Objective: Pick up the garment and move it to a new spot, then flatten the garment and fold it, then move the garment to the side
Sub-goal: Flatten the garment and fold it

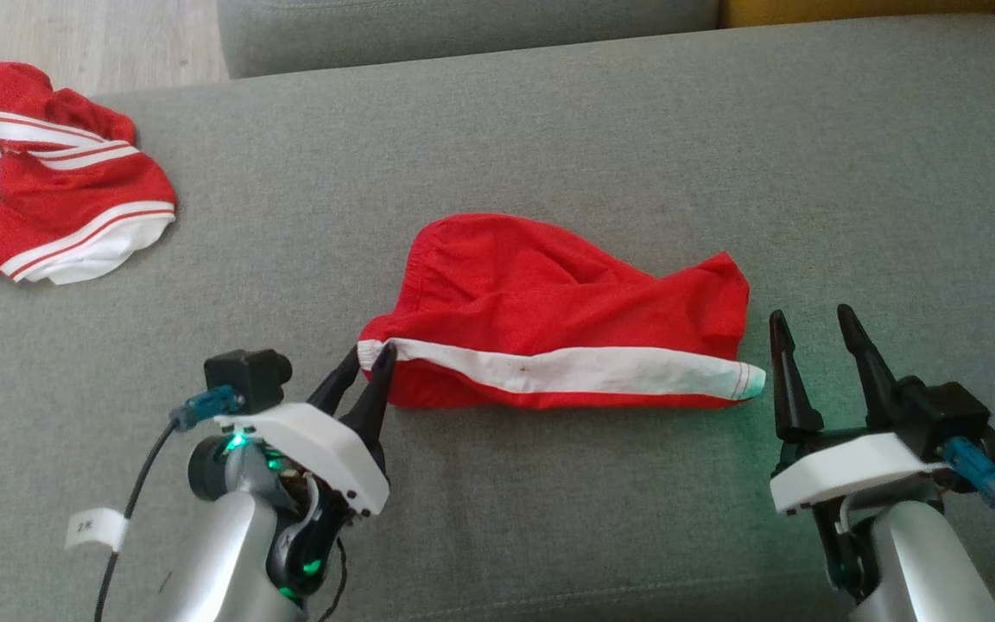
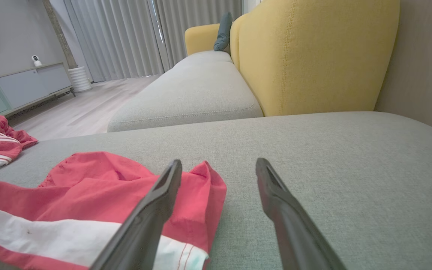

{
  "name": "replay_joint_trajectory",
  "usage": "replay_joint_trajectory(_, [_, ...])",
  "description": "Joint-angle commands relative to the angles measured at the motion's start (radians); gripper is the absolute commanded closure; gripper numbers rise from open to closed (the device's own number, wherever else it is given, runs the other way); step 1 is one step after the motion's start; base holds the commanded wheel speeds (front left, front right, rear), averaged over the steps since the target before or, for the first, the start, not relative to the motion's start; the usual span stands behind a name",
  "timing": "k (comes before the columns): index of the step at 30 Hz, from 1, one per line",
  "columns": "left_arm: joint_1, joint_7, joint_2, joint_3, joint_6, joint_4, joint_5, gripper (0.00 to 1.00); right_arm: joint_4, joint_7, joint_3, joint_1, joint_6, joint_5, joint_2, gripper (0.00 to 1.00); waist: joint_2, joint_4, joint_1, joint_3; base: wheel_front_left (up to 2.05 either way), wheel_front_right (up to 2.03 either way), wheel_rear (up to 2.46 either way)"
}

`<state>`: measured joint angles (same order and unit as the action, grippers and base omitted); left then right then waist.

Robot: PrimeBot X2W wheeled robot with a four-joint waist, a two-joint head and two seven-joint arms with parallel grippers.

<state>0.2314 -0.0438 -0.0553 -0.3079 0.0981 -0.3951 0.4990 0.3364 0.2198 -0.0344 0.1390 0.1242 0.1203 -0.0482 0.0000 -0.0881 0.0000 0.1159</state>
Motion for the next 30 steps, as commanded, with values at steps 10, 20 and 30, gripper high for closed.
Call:
replay_joint_trajectory(10, [-0.004,0.028,-0.018,0.041,-0.014,0.056,0.021,1.0,-0.027,-0.125,-0.023,-0.052,0.007,-0.066,-0.002,0.0,0.0,0.0,0.0,-0.011,0.0,0.0,0.0])
replay_joint_trajectory(20, [-0.026,0.044,-0.022,0.043,-0.03,0.049,0.026,1.0,-0.04,-0.171,-0.082,-0.066,0.007,-0.043,-0.002,0.0,0.0,0.0,0.0,0.0,0.0,0.0,0.0])
replay_joint_trajectory(30, [-0.022,0.053,-0.021,0.035,-0.036,0.046,0.031,1.0,0.012,-0.169,-0.118,-0.023,0.007,0.001,-0.002,0.0,0.0,0.008,0.0,0.006,0.0,0.0,0.0])
